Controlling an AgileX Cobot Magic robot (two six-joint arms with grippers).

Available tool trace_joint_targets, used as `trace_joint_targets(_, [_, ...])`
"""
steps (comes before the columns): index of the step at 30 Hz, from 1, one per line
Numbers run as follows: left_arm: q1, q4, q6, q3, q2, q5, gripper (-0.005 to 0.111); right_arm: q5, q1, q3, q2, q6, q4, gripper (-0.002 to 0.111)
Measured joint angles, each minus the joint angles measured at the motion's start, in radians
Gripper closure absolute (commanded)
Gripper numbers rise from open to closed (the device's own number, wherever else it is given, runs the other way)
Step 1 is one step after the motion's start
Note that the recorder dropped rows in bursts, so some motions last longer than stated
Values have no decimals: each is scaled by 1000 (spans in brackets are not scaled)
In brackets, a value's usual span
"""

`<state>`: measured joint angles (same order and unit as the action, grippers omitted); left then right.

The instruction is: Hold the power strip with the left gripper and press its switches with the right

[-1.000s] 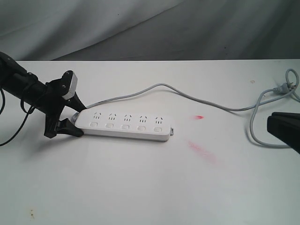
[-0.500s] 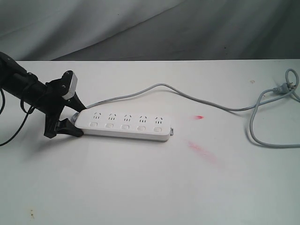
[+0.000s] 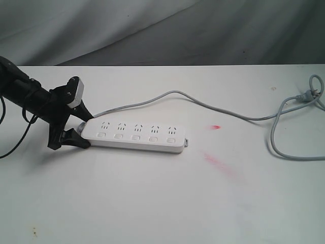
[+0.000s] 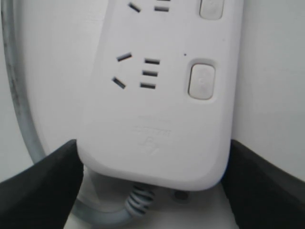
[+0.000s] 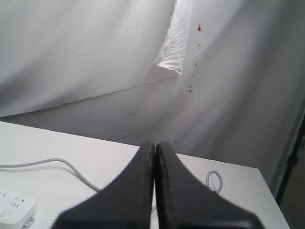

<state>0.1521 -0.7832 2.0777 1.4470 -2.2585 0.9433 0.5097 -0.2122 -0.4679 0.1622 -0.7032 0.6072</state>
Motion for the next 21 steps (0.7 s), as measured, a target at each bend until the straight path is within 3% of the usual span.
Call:
trace_joint_targets(4, [0, 0, 0, 0, 0, 0, 41, -15, 0, 45, 0, 86, -28, 108])
trace_joint_targets(11, [0, 0, 0, 0, 0, 0, 41, -40, 0, 197, 0, 525, -305, 108])
trace_joint_targets(16, [0, 0, 0, 0, 0, 0, 41, -61, 0, 237, 0, 641, -376, 108])
trace_joint_targets(18, [0, 0, 0, 0, 0, 0, 41, -114, 0, 251, 0, 650, -396, 108])
trace_joint_targets(21, [0, 0, 0, 0, 0, 0, 41, -413, 0, 334, 0, 682, -457, 108])
